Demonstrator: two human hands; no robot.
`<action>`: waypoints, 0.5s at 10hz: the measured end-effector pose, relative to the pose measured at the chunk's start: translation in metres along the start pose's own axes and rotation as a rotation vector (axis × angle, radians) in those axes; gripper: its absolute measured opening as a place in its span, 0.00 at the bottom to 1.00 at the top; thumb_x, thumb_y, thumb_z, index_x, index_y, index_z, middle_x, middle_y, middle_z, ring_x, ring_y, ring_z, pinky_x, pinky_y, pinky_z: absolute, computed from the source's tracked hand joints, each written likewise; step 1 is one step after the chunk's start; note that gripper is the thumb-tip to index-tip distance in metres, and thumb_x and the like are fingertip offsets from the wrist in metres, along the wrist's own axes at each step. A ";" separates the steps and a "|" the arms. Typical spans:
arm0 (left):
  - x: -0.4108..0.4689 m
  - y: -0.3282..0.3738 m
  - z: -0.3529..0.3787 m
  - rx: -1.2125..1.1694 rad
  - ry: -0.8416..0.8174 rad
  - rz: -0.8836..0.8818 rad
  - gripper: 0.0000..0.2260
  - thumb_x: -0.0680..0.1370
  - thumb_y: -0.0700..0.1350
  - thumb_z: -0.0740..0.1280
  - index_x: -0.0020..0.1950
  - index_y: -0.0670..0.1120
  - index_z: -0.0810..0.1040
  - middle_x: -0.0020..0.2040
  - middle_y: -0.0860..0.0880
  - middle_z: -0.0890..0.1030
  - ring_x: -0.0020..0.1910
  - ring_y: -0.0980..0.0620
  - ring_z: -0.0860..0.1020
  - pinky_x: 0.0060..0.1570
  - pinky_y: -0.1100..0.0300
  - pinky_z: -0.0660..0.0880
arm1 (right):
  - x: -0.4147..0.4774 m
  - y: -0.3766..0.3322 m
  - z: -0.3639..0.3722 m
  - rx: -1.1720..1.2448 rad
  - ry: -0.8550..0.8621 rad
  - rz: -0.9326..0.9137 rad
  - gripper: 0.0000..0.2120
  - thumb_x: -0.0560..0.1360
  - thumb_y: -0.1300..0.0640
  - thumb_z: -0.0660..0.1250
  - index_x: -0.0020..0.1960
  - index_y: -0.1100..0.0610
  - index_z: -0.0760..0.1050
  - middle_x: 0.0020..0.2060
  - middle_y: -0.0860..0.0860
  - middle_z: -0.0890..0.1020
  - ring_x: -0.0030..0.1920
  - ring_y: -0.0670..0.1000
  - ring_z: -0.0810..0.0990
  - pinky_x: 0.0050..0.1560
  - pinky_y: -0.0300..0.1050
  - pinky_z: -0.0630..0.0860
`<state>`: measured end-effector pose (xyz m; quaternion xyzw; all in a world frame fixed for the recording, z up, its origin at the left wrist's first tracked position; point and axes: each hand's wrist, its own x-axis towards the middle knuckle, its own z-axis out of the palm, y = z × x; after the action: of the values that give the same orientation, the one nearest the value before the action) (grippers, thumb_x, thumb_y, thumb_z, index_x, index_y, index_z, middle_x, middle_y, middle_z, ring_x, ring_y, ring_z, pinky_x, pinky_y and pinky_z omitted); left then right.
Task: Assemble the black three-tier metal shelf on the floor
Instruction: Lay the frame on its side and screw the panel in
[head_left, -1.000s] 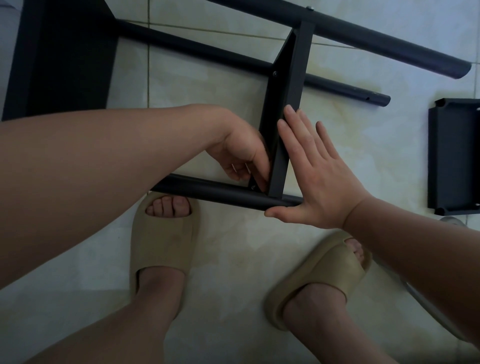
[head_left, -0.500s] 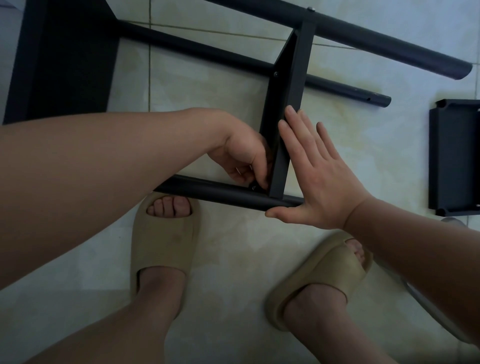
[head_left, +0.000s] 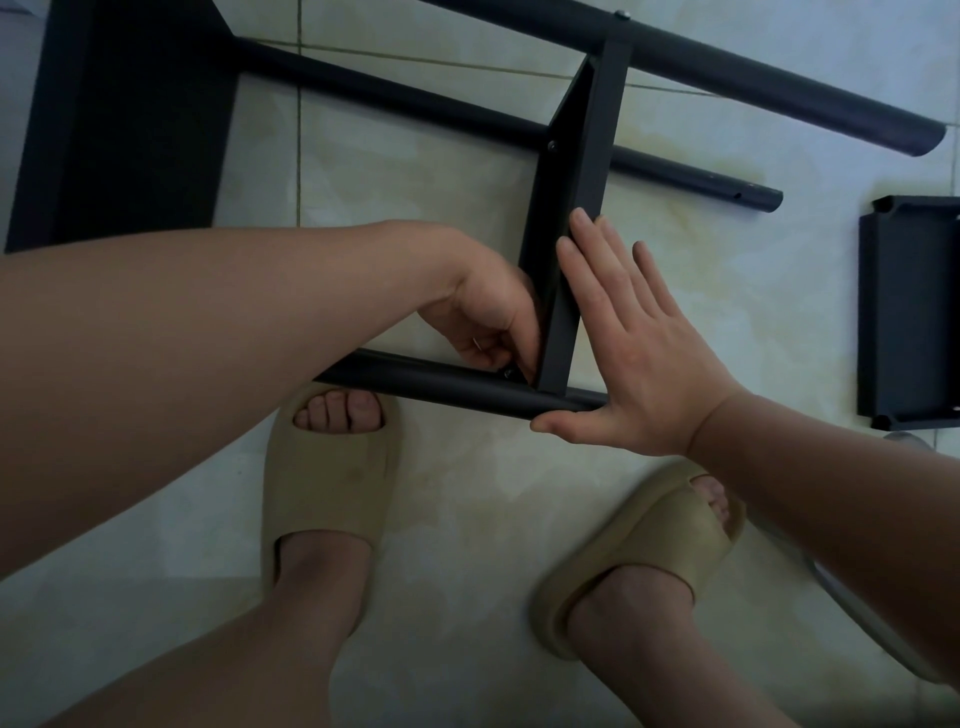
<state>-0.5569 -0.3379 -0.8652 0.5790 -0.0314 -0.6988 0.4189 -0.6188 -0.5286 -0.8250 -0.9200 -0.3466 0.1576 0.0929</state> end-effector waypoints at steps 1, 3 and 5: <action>-0.002 0.001 -0.002 0.012 -0.020 0.004 0.07 0.76 0.33 0.70 0.43 0.45 0.82 0.35 0.49 0.79 0.34 0.55 0.74 0.40 0.63 0.73 | 0.000 0.000 0.000 -0.001 0.000 0.000 0.59 0.70 0.23 0.59 0.82 0.65 0.46 0.82 0.60 0.46 0.82 0.60 0.43 0.80 0.65 0.49; -0.004 0.002 -0.005 0.036 -0.040 -0.051 0.04 0.77 0.40 0.69 0.47 0.46 0.84 0.43 0.50 0.83 0.34 0.55 0.74 0.42 0.62 0.73 | 0.000 0.000 -0.001 -0.005 -0.013 0.004 0.59 0.70 0.23 0.58 0.82 0.64 0.45 0.82 0.60 0.45 0.82 0.59 0.42 0.79 0.65 0.49; -0.002 0.000 -0.002 0.067 -0.029 -0.070 0.04 0.77 0.40 0.70 0.44 0.47 0.83 0.40 0.51 0.83 0.35 0.55 0.73 0.43 0.62 0.72 | 0.001 0.000 -0.001 -0.005 -0.013 0.005 0.59 0.70 0.23 0.59 0.82 0.64 0.45 0.82 0.60 0.45 0.82 0.60 0.42 0.79 0.65 0.49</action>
<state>-0.5547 -0.3360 -0.8645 0.5833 -0.0407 -0.7199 0.3739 -0.6183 -0.5280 -0.8240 -0.9200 -0.3455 0.1627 0.0879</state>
